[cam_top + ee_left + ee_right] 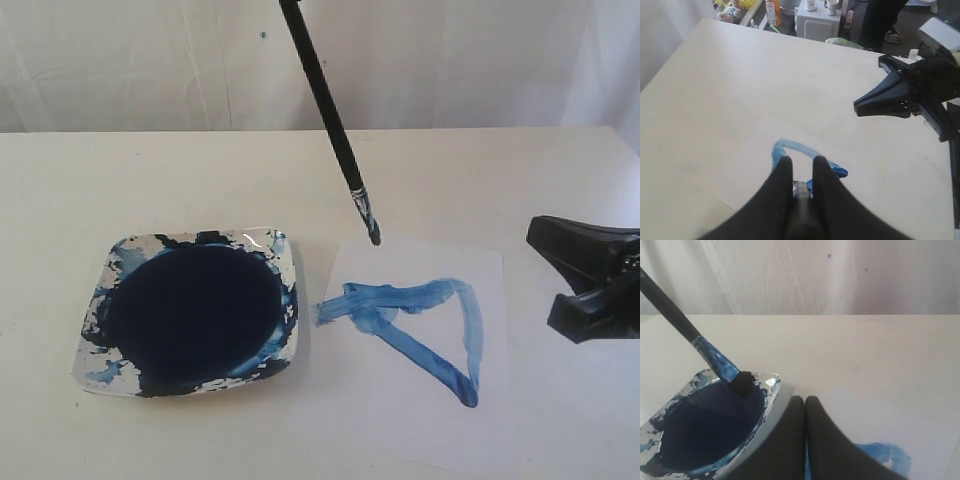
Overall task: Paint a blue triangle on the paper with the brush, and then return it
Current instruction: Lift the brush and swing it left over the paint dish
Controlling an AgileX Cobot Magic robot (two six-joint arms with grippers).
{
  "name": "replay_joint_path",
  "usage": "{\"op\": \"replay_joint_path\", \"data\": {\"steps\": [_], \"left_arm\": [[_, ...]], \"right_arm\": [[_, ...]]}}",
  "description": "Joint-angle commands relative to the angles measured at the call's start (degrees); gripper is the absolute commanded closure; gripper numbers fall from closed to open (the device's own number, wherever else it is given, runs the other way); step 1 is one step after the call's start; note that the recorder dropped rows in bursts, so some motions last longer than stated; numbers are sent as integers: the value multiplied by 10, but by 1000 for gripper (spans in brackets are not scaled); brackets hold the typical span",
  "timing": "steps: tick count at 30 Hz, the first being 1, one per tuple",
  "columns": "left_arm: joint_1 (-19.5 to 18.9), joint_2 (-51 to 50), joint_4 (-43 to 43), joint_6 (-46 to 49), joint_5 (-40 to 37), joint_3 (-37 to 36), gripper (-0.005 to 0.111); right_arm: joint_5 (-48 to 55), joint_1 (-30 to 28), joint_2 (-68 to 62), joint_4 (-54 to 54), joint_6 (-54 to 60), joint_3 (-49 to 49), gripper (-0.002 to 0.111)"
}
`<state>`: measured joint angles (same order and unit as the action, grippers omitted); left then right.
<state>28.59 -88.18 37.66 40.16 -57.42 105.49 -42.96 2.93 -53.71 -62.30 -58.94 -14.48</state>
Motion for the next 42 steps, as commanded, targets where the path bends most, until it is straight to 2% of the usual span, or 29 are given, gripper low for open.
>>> {"op": "replay_joint_path", "data": {"steps": [1,9,12,20,25,32,40,42], "left_arm": [[1,33,13,22,51,-54,107],[1,85,13,50,122,-130,107],[1,103,13,52,161,-162,107],[1,153,13,74,230,-244,107],[1,207,13,78,340,-332,107],[1,267,13,93,444,-421,107],[1,313,13,92,479,-488,107],[1,323,13,63,498,-507,107]], "right_arm": [[-9,-1,31,100,86,44,108],[-20,-1,78,266,234,137,108],[-19,-1,92,310,259,145,108],[62,-1,106,307,282,145,108],[85,-1,106,307,283,145,108],[93,-1,106,307,283,145,108],[93,-1,106,307,283,145,108],[93,-1,106,307,283,145,108]]}}
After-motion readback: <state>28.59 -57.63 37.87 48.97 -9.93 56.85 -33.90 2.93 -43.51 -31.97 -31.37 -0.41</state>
